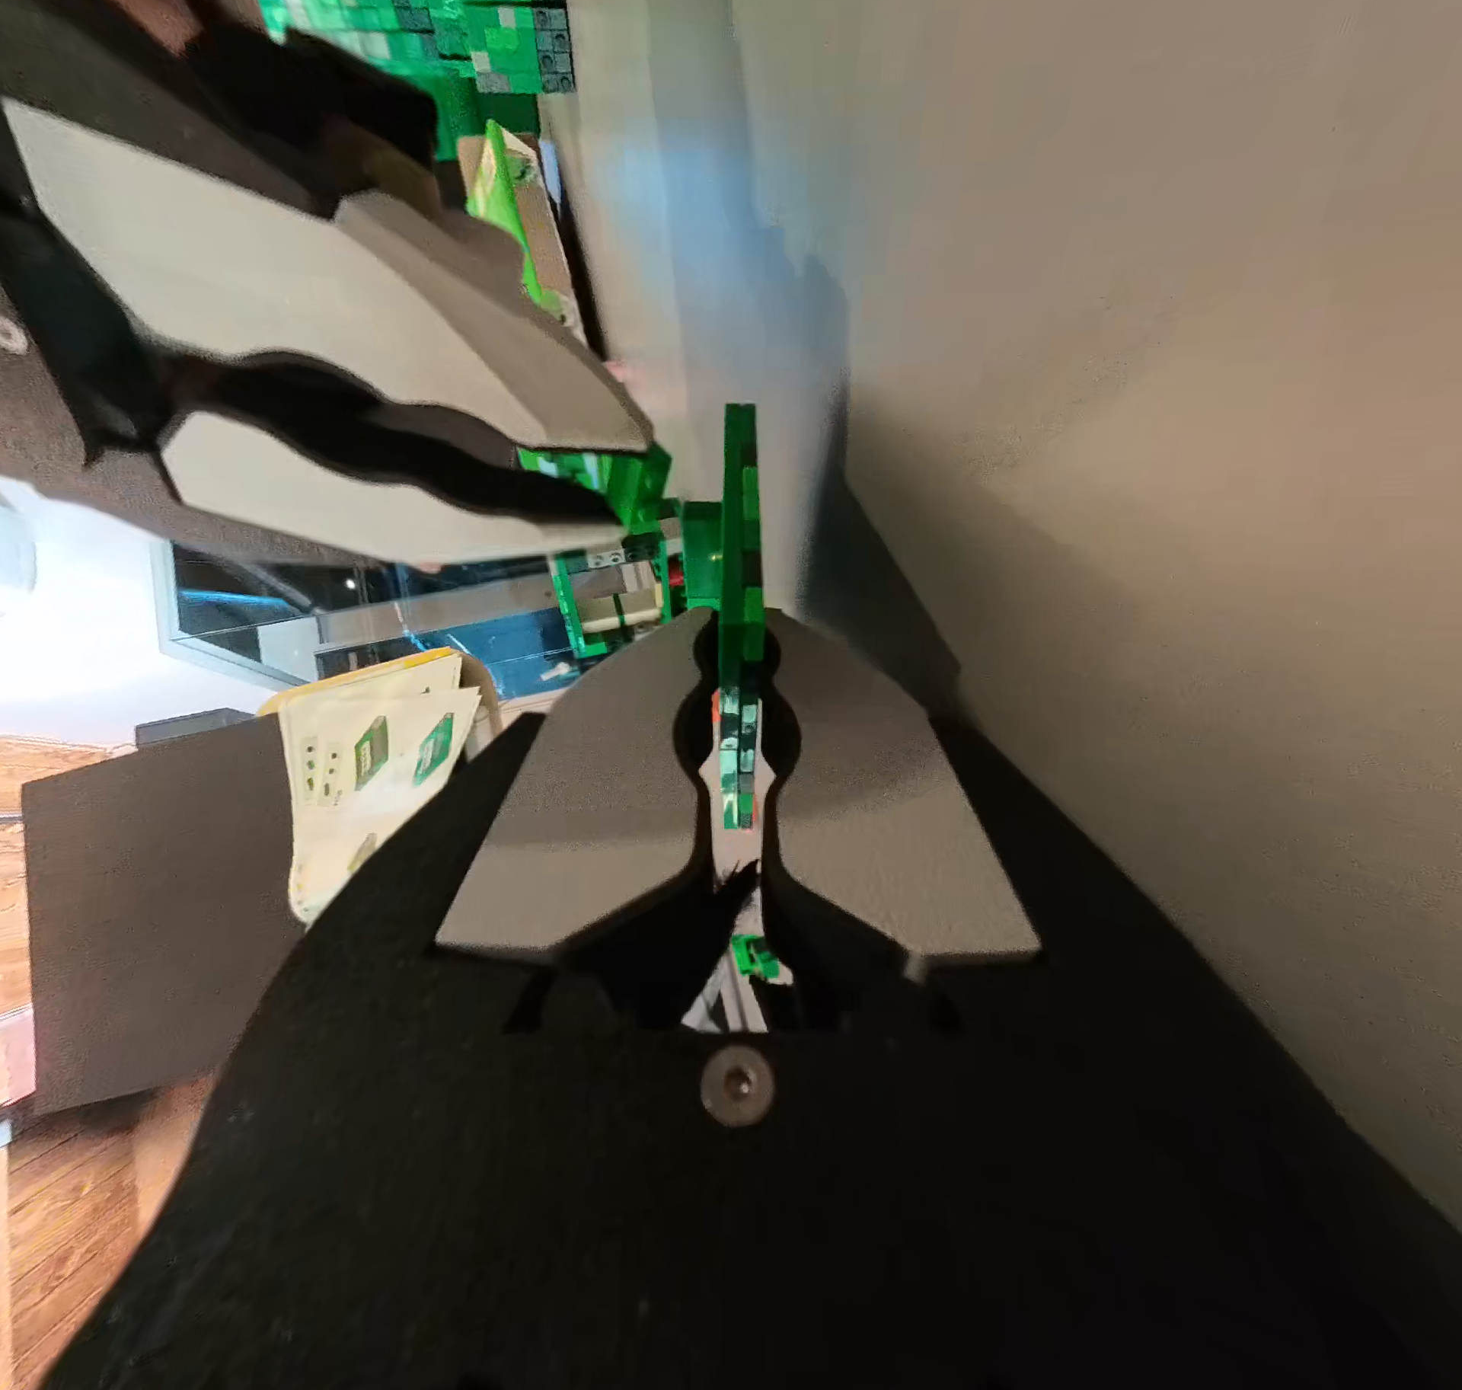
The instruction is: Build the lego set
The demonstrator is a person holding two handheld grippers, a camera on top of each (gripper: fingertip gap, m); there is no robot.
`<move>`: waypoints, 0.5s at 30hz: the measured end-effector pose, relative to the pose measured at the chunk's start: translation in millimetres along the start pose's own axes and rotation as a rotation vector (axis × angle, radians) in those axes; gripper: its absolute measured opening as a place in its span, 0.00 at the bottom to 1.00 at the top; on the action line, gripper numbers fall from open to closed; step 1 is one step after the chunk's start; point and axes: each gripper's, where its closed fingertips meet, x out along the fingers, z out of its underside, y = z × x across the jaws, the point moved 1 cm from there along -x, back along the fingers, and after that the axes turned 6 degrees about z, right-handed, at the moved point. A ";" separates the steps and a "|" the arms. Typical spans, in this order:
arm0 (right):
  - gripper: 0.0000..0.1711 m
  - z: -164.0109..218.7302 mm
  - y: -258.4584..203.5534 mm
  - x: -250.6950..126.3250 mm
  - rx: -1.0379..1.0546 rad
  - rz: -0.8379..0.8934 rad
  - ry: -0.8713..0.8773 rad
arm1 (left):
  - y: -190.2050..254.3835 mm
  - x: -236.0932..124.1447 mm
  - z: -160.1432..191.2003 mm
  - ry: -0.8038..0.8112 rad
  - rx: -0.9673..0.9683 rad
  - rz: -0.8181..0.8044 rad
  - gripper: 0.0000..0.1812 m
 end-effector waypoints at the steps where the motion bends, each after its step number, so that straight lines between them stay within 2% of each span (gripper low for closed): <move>1: 0.10 -2.8 0.9 1.1 -0.019 0.001 -0.010 | -2.1 -0.8 -1.0 0.000 -0.003 -0.013 0.04; 4: 0.12 -6.8 3.4 4.2 -0.035 0.027 -0.038 | -7.9 -1.9 1.1 -0.026 -0.028 -0.045 0.04; 8: 0.24 -10.5 13.8 -6.2 0.107 0.149 0.039 | -15.3 -2.6 8.0 -0.080 -0.060 -0.083 0.03; 10: 0.21 -9.7 19.6 -17.3 0.287 0.203 0.150 | -16.5 -2.0 10.8 -0.104 -0.078 -0.083 0.03; 12: 0.18 -0.5 24.5 -24.6 0.563 0.214 0.255 | -19.4 -1.9 13.6 -0.129 -0.077 -0.102 0.03; 15: 0.17 10.7 21.2 -21.3 0.980 0.120 0.414 | -23.8 -3.1 16.7 -0.148 -0.097 -0.127 0.03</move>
